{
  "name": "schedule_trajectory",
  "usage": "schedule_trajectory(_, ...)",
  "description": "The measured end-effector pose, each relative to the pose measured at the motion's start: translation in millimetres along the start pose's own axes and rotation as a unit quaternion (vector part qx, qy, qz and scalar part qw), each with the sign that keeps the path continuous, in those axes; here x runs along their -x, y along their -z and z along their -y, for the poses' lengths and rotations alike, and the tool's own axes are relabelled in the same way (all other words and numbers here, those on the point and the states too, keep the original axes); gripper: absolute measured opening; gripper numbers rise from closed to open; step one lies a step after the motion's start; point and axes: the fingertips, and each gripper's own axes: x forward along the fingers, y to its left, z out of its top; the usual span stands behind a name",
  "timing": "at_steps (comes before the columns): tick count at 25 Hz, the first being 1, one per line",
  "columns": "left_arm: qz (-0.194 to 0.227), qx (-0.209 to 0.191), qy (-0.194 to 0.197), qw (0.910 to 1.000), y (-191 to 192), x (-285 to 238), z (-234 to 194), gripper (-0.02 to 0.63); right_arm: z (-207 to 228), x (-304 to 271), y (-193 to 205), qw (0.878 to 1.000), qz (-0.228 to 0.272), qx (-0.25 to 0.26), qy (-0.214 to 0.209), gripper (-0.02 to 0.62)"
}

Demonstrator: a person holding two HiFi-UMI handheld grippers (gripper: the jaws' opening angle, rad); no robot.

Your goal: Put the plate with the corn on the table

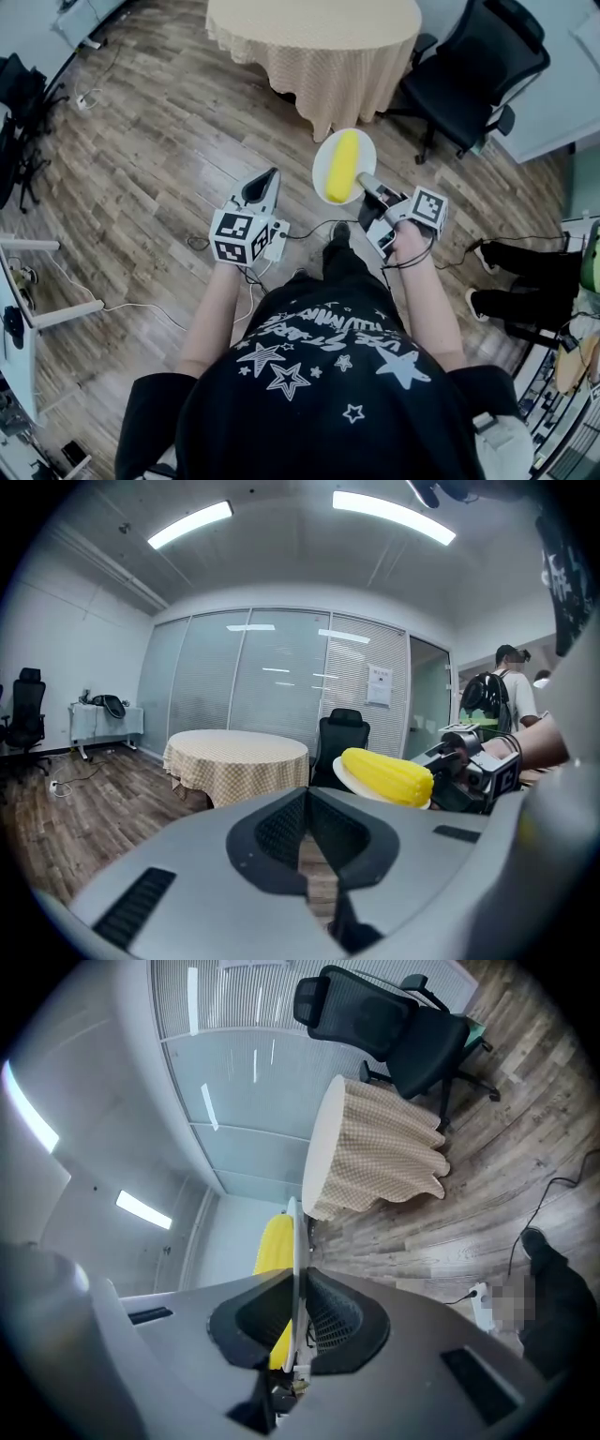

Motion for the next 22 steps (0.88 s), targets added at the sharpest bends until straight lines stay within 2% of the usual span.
schedule_trajectory(10, -0.003, 0.004, -0.03, 0.9995, -8, -44, -32, 0.008, 9, -53, -42, 1.0, -0.024, -0.008, -0.018, 0.04)
schedule_trajectory(18, -0.013, 0.011, -0.045, 0.9989, -43, -141, -58, 0.008, 3, -109, -130, 0.998, -0.056, 0.005, -0.027, 0.041)
schedule_trajectory(22, -0.007, 0.003, -0.044, 0.999, -47, -153, -56, 0.008, 1, -116, -143, 0.997, -0.059, 0.008, -0.041, 0.041)
